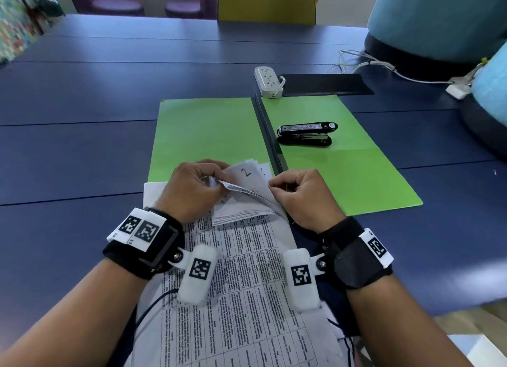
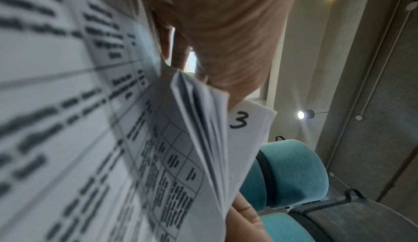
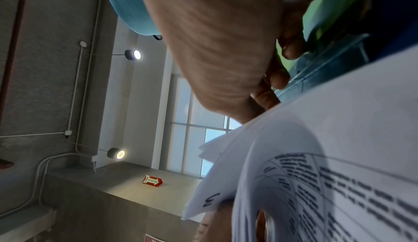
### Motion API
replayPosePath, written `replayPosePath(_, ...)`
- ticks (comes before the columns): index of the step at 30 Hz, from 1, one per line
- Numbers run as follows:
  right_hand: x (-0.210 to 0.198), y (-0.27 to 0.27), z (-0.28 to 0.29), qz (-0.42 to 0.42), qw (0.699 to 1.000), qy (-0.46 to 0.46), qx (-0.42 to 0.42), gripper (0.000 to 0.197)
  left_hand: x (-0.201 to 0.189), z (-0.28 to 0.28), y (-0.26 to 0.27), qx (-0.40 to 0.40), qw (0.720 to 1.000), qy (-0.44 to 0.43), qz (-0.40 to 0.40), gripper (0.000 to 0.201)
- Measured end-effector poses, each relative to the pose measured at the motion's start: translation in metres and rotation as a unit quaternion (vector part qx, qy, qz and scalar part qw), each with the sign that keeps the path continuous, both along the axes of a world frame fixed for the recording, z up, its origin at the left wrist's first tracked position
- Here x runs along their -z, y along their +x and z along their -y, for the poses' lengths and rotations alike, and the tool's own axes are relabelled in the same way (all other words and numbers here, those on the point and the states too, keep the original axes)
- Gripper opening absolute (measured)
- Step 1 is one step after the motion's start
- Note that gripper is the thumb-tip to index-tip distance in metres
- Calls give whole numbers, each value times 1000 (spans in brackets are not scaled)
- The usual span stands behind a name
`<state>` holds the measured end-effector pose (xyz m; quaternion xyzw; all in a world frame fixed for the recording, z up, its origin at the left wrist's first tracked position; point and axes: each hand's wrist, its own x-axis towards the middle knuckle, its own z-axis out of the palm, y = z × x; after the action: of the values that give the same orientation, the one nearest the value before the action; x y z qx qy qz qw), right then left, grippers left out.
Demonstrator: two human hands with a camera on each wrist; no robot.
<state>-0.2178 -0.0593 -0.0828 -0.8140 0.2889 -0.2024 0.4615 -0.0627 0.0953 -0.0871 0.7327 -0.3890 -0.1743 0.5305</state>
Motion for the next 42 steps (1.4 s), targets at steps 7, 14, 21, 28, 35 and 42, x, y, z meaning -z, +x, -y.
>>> replayPosePath(7,-8,-4,-8,34,997,-16,-74,1,2,1,-1,-2,1000,-11,-12,12)
replayPosePath(14,-4,-1,-3,55,998,21,17,15,1,0,0,16,1000,-12,15,53)
replayPosePath(21,2,0,3,10,999,18,33,23,-1,-1,0,19,1000,-14,9,35)
replayPosePath(28,4,-1,3,2,1000,16,27,32,-1,-1,-1,26,999,-22,-4,44)
replayPosePath(35,-1,-2,1,18,999,24,16,4,0,0,-1,18,1000,-15,-2,42)
replayPosePath(42,-9,-3,-11,25,997,19,-76,11,6,1,5,3,1000,-2,4,15)
